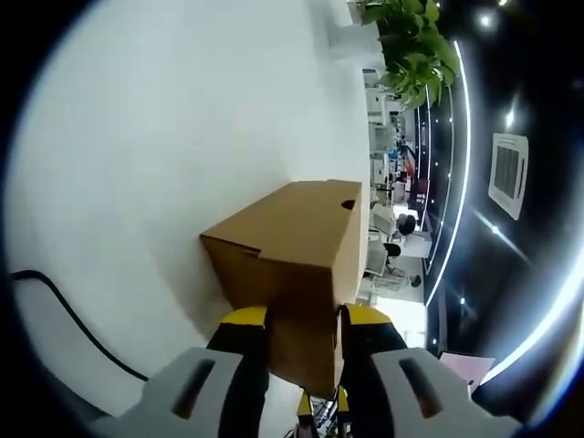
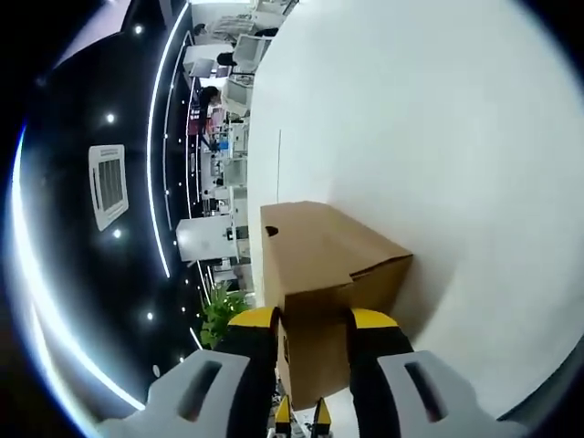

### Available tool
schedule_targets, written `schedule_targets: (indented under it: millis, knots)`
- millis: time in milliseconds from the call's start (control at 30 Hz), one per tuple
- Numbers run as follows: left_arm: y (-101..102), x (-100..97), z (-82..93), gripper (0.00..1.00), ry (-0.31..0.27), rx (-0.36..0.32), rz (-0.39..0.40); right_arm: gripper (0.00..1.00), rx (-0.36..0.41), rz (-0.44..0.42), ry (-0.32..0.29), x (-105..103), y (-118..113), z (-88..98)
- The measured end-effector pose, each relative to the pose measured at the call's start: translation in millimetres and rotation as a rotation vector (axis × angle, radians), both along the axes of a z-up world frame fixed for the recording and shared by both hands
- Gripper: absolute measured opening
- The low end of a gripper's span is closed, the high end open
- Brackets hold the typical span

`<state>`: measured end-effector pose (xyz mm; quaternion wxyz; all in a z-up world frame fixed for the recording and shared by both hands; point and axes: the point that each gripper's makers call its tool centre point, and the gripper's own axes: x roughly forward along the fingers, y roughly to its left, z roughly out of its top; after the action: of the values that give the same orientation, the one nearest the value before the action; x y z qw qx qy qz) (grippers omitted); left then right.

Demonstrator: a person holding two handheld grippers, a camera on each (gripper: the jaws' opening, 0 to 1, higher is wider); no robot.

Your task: Operate the shoe box by opening the lid, removing the specified soft item, and placing it in the target area until the item is outside and the box remains undamaged.

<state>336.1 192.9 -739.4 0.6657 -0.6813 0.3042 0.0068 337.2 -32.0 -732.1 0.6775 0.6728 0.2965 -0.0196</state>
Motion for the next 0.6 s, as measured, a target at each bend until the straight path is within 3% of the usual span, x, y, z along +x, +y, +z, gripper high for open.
schedule_targets:
  millis: [300, 400, 600]
  knots:
    - [1.3, -0.4, 4.5, 0.28, 0.000, 0.010, 0.002, 0.26, 0.006, -0.009, 0.015, -0.9, -0.8, 1.3]
    - [0.0, -0.8, 8.4, 0.28, 0.004, 0.049, -0.010, 0.26, 0.018, -0.025, 0.022, -2.6, 0.0, 3.1]
    - [1.5, -1.9, 9.7, 0.28, 0.017, 0.041, 0.006, 0.26, 0.025, -0.026, 0.029, -6.4, 1.1, 6.8]
